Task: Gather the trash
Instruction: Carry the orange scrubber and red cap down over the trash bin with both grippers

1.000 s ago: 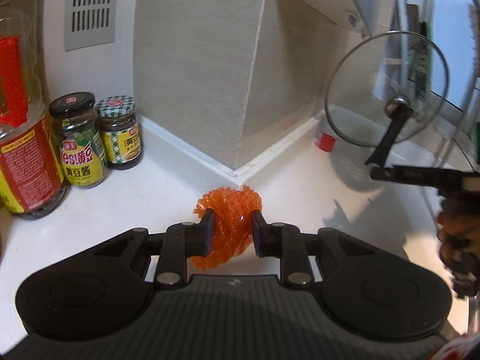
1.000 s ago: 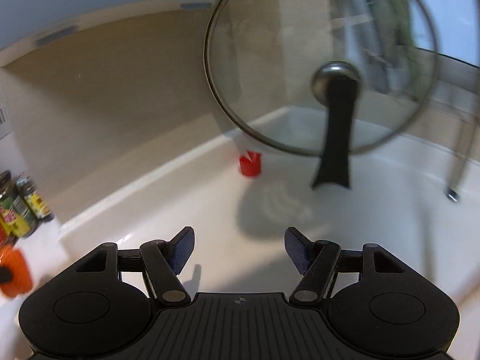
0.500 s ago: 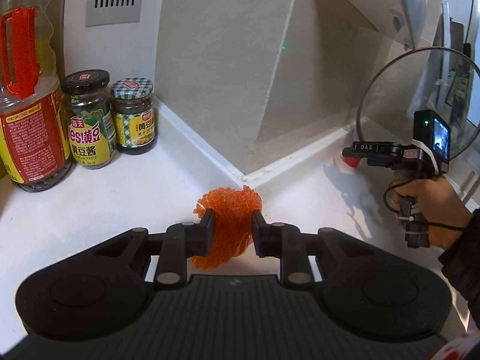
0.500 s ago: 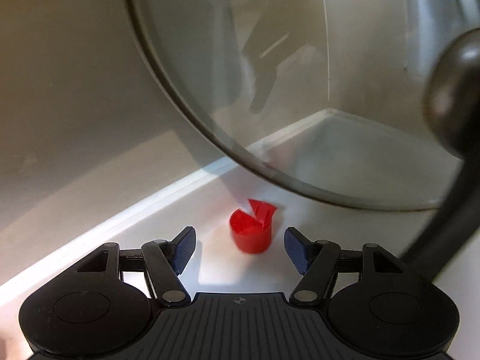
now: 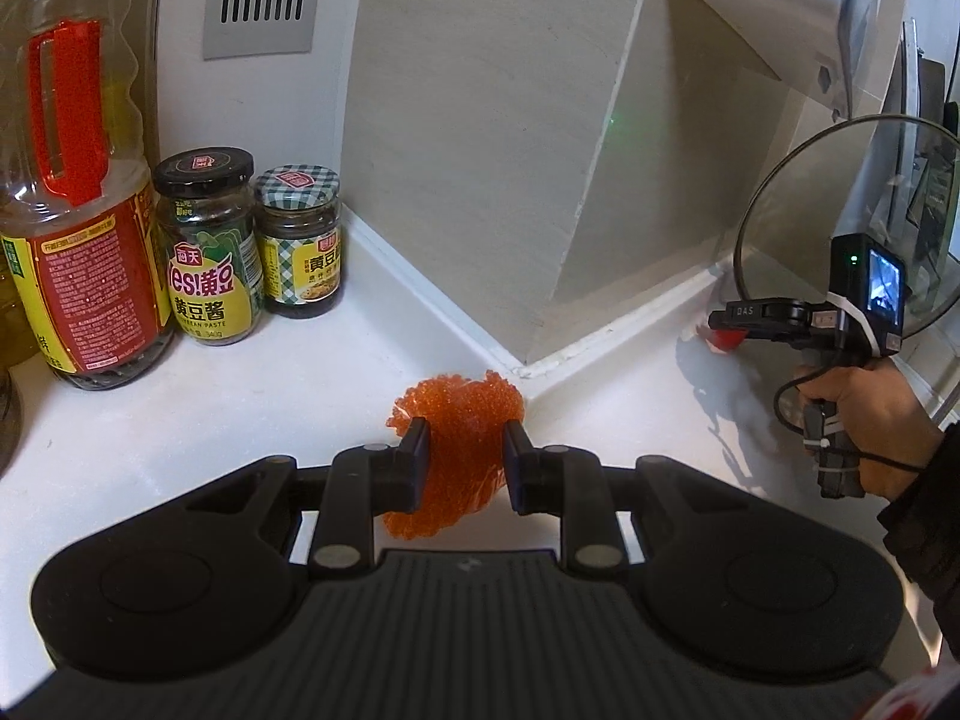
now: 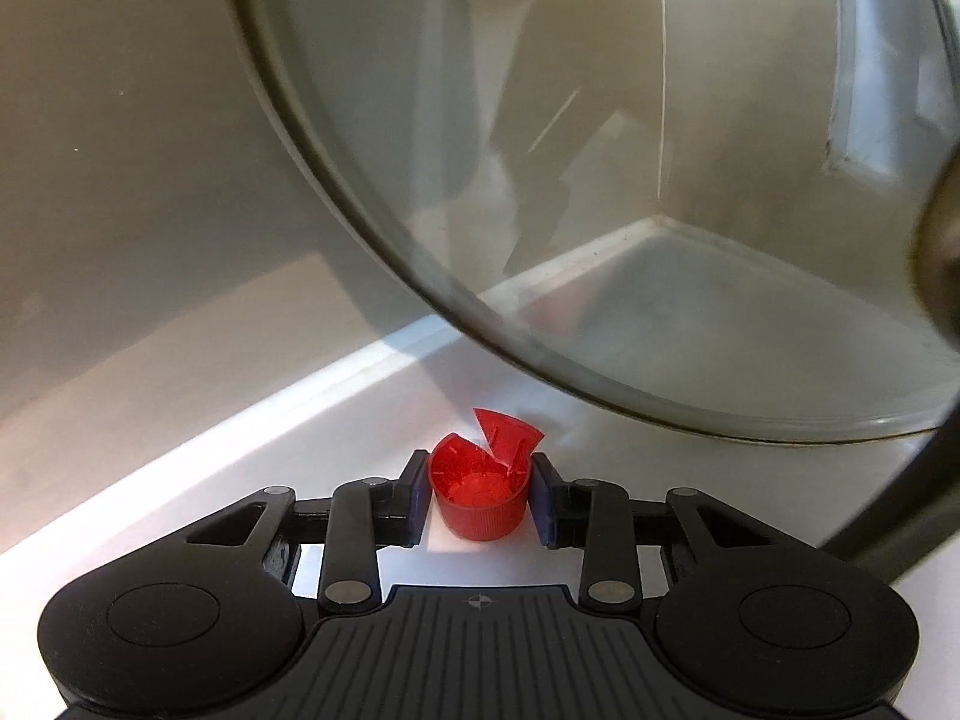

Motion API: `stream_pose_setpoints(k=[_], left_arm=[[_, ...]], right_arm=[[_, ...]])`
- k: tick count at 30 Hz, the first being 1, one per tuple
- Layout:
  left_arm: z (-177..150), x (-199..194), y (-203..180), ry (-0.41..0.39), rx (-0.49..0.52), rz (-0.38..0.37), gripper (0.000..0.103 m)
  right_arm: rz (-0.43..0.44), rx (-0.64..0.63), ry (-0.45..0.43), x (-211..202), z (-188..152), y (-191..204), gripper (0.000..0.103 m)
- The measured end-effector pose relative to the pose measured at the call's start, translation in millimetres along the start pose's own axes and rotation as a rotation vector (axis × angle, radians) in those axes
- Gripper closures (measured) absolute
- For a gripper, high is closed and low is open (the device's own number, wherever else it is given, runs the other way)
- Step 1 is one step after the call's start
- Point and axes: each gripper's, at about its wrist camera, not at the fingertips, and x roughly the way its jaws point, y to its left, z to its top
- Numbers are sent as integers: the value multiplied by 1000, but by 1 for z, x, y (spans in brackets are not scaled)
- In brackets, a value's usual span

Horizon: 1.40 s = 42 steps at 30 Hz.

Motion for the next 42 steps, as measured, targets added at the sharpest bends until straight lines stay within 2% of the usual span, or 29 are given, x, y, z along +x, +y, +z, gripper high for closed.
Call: stream_pose_setpoints(k=[9, 23, 31, 42], left_arm=[[-8, -24, -18, -4, 5, -11, 81], [-56, -92, -35, -18, -30, 1, 81], [-83, -129, -30, -10, 16, -78, 81], [-142, -206, 8, 6, 105, -220, 81]], right_arm=[[55, 4, 17, -69, -31, 15, 69], [184, -34, 25, -197, -93, 53, 69], [159, -9, 15, -286, -142, 84, 69], [66, 19, -18, -394, -224, 140, 69]])
